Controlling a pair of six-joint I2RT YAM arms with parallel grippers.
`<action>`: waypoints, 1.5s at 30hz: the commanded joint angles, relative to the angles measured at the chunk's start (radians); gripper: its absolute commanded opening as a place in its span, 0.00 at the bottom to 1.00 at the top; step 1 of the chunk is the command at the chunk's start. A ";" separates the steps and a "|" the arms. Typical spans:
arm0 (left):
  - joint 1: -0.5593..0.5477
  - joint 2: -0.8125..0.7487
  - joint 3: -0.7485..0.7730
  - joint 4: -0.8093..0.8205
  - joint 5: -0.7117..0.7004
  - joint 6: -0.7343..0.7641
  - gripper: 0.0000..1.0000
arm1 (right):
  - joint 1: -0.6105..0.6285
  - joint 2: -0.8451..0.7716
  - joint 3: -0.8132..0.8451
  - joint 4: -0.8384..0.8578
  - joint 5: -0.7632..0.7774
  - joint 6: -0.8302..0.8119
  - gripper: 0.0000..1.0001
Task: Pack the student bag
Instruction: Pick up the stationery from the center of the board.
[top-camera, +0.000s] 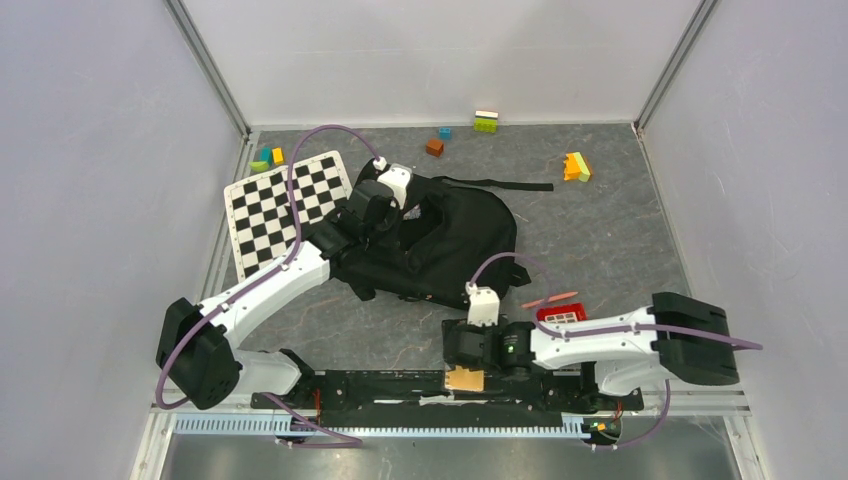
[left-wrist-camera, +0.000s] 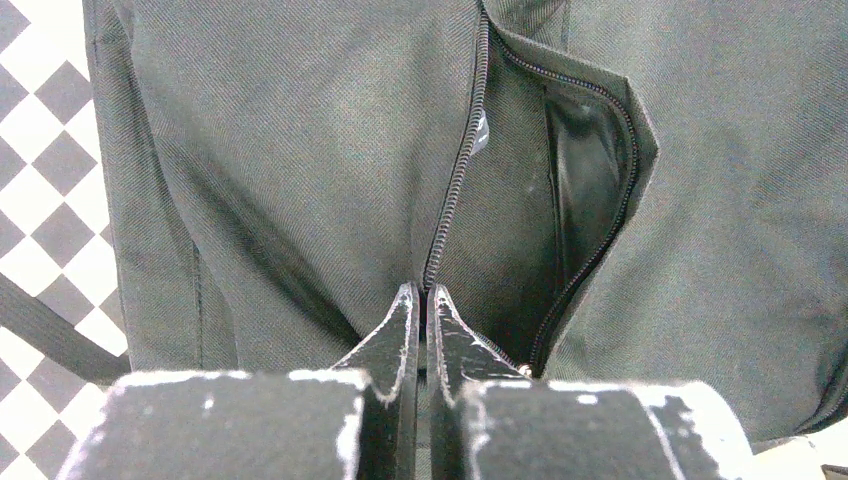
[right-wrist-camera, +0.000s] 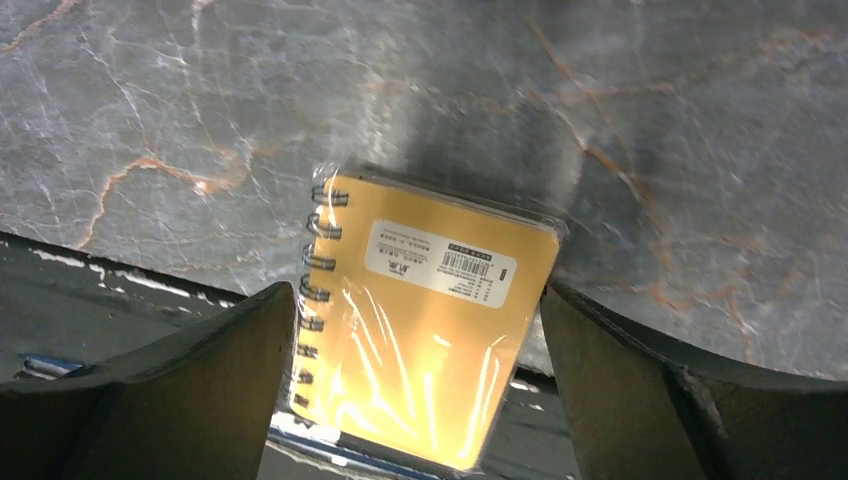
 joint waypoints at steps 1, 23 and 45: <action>-0.005 0.002 0.033 0.022 0.016 -0.028 0.02 | -0.017 0.096 0.129 0.004 0.034 -0.105 0.98; -0.005 -0.003 0.031 0.020 0.006 -0.023 0.02 | 0.011 0.279 0.300 -0.176 -0.048 -0.276 0.98; -0.005 -0.014 0.032 0.022 0.004 -0.023 0.02 | -0.002 0.190 0.243 -0.151 -0.015 -0.276 0.78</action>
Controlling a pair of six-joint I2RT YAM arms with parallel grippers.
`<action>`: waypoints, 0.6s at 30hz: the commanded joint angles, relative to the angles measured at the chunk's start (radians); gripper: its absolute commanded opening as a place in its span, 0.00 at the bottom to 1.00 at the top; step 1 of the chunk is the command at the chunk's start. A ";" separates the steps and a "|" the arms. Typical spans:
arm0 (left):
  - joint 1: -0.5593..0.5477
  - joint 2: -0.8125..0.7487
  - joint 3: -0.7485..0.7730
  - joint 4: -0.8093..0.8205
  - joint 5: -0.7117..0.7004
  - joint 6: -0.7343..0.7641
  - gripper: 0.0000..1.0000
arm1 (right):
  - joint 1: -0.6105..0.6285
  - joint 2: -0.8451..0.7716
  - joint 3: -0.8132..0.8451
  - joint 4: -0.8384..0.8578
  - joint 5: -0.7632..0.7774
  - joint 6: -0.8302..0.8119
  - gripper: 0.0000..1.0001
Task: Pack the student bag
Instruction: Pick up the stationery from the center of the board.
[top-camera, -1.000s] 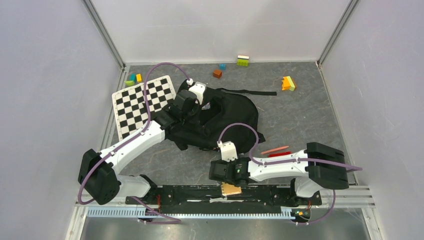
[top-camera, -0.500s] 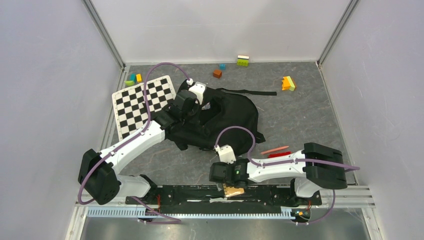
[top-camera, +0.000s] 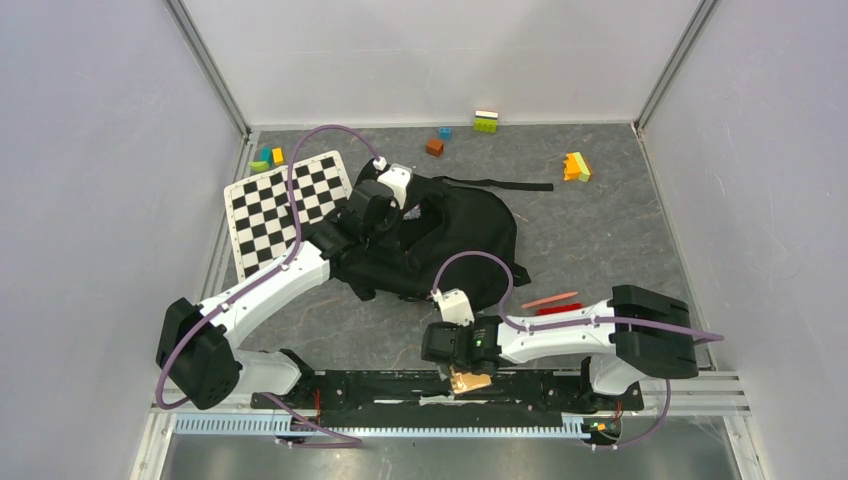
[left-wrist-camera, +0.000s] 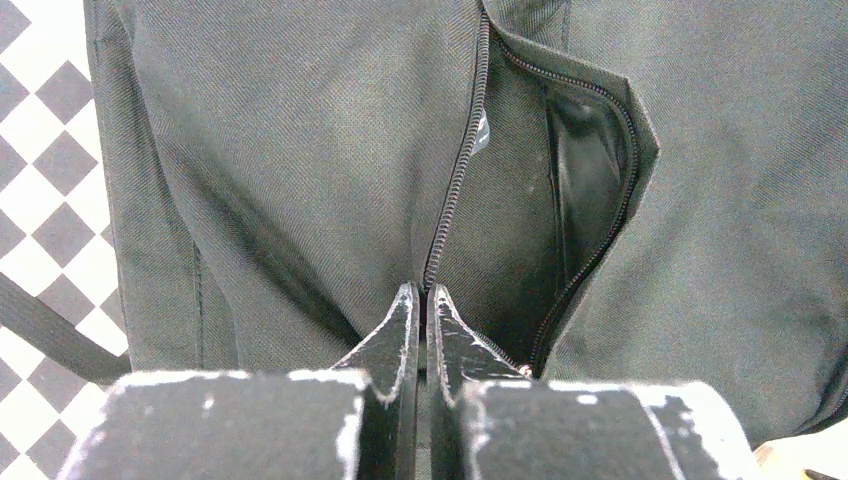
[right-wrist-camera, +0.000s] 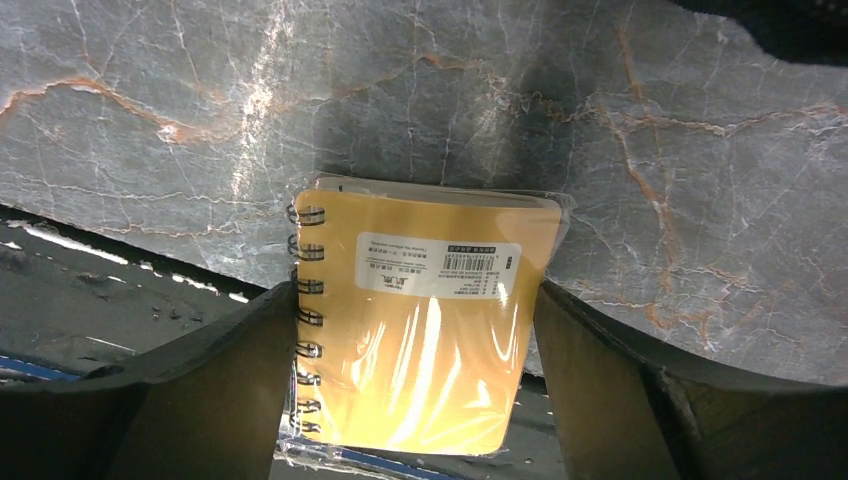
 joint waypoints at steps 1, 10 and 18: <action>-0.005 -0.015 0.032 0.022 0.005 -0.022 0.02 | 0.017 -0.057 0.042 -0.024 0.080 -0.012 0.77; -0.005 -0.037 0.030 0.020 -0.015 -0.014 0.02 | -0.064 -0.204 0.193 -0.126 0.201 -0.162 0.77; -0.005 -0.054 0.026 0.023 -0.014 -0.014 0.02 | -0.323 -0.164 0.399 0.091 0.170 -0.524 0.77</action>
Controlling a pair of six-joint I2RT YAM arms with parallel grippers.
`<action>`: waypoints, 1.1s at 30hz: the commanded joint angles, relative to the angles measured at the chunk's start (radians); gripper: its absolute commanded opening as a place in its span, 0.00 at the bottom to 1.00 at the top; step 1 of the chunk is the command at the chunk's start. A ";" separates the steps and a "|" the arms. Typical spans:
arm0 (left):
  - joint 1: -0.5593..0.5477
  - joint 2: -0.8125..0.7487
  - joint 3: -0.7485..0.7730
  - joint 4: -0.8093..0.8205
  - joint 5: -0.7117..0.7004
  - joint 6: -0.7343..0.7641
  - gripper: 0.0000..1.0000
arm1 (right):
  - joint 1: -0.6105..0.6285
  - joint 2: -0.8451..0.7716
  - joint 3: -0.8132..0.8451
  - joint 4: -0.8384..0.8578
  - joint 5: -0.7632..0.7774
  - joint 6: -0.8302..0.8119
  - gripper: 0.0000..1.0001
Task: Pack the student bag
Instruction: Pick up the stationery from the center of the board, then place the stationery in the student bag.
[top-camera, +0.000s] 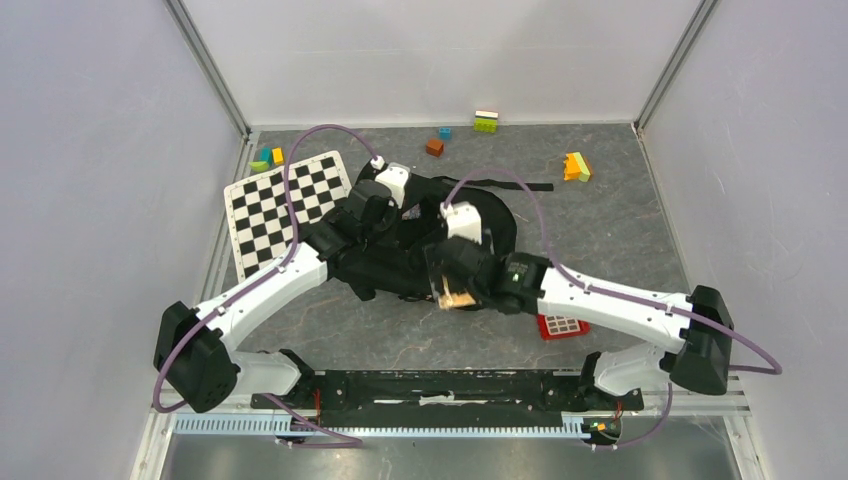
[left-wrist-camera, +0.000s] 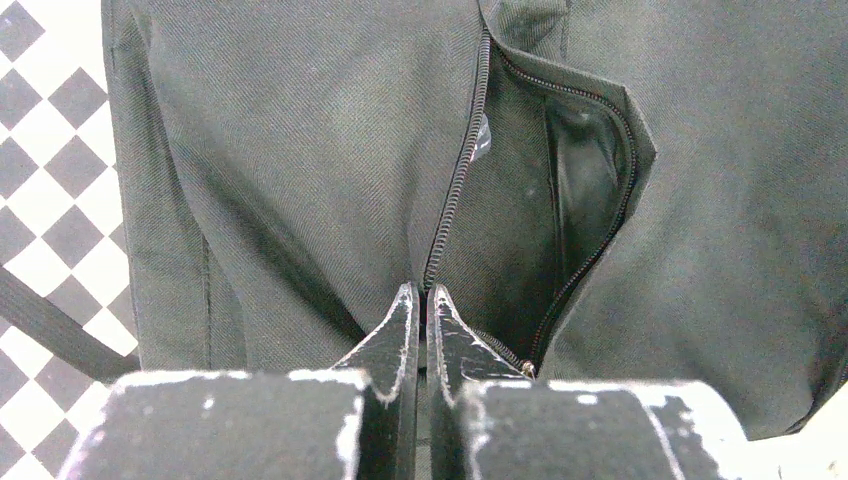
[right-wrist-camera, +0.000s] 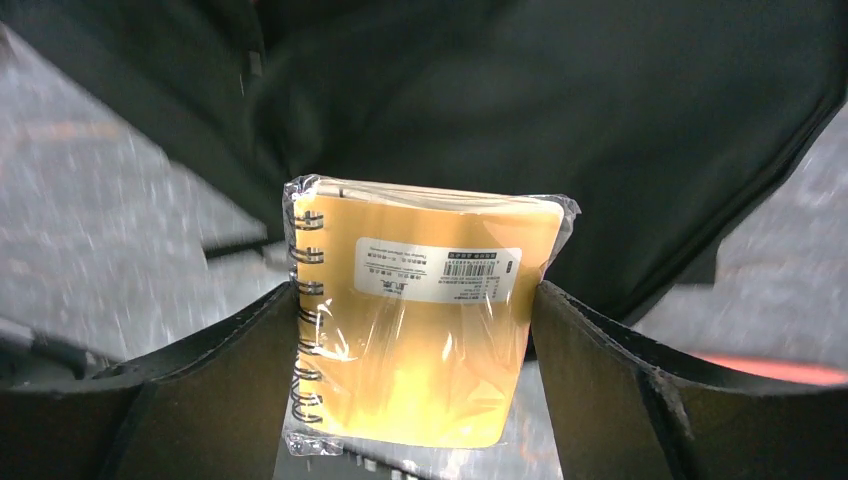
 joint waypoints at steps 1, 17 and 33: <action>-0.005 -0.038 0.026 0.024 -0.007 -0.015 0.02 | -0.112 0.047 0.139 0.189 -0.004 -0.247 0.77; -0.005 -0.042 0.024 0.027 0.012 -0.025 0.02 | -0.234 0.235 0.123 0.809 -0.024 -0.458 0.76; -0.005 -0.053 0.022 0.032 0.020 -0.034 0.02 | -0.252 0.239 -0.050 1.210 -0.031 -0.536 0.75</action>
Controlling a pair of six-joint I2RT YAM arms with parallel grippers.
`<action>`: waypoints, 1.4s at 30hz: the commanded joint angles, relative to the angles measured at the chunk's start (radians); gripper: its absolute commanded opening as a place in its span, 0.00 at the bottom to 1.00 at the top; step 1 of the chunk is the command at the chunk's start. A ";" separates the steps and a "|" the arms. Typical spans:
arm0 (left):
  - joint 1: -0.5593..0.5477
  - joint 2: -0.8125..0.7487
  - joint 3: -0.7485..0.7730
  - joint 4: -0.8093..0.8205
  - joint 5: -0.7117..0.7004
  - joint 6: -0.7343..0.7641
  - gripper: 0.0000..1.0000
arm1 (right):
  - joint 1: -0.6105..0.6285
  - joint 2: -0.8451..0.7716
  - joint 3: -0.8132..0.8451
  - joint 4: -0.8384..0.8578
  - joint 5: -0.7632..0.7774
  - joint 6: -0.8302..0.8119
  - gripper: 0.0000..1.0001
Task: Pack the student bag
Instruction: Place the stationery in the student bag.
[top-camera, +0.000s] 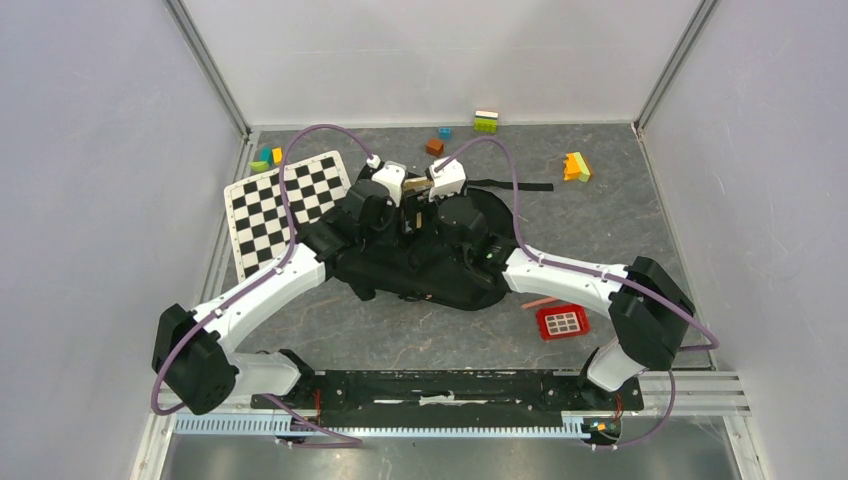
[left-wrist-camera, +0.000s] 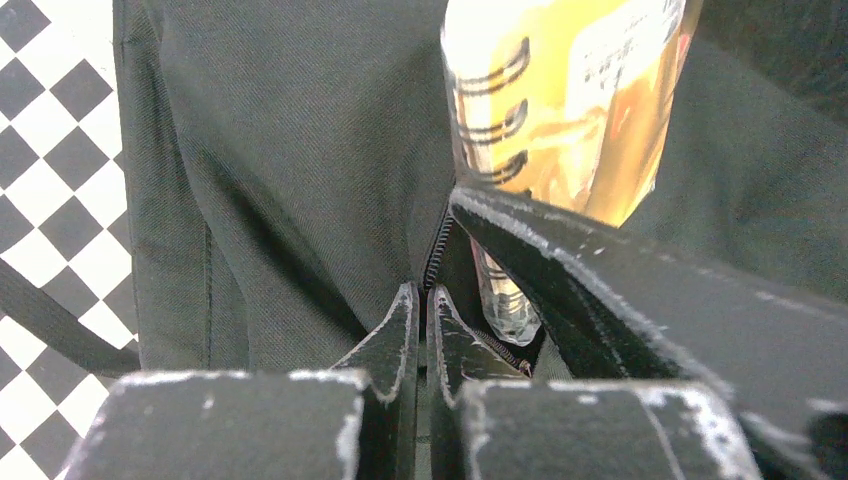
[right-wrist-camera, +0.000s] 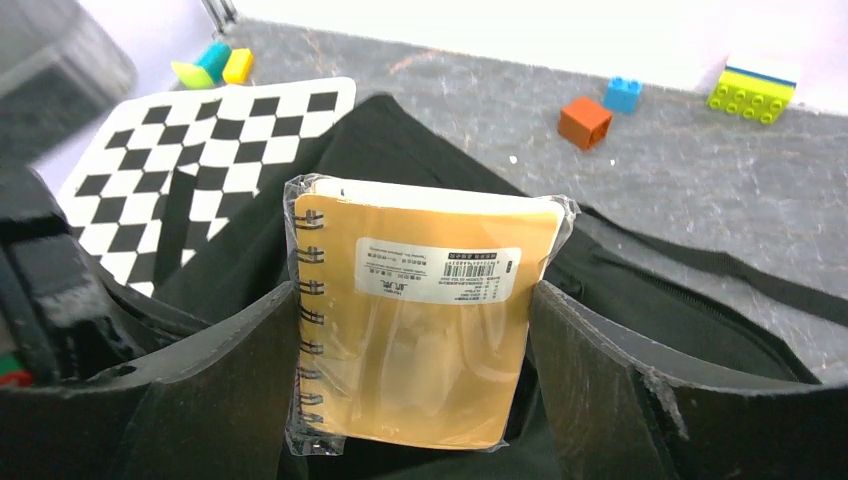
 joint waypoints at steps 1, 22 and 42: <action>-0.007 -0.040 0.022 0.038 0.022 -0.009 0.02 | -0.007 0.007 0.003 0.198 -0.013 -0.048 0.75; 0.039 -0.049 0.015 0.055 0.054 -0.041 0.02 | -0.016 0.004 -0.224 0.190 -0.158 -0.034 0.74; 0.199 -0.130 -0.061 0.221 0.348 -0.086 0.02 | -0.017 0.198 0.003 -0.104 -0.424 -0.155 0.73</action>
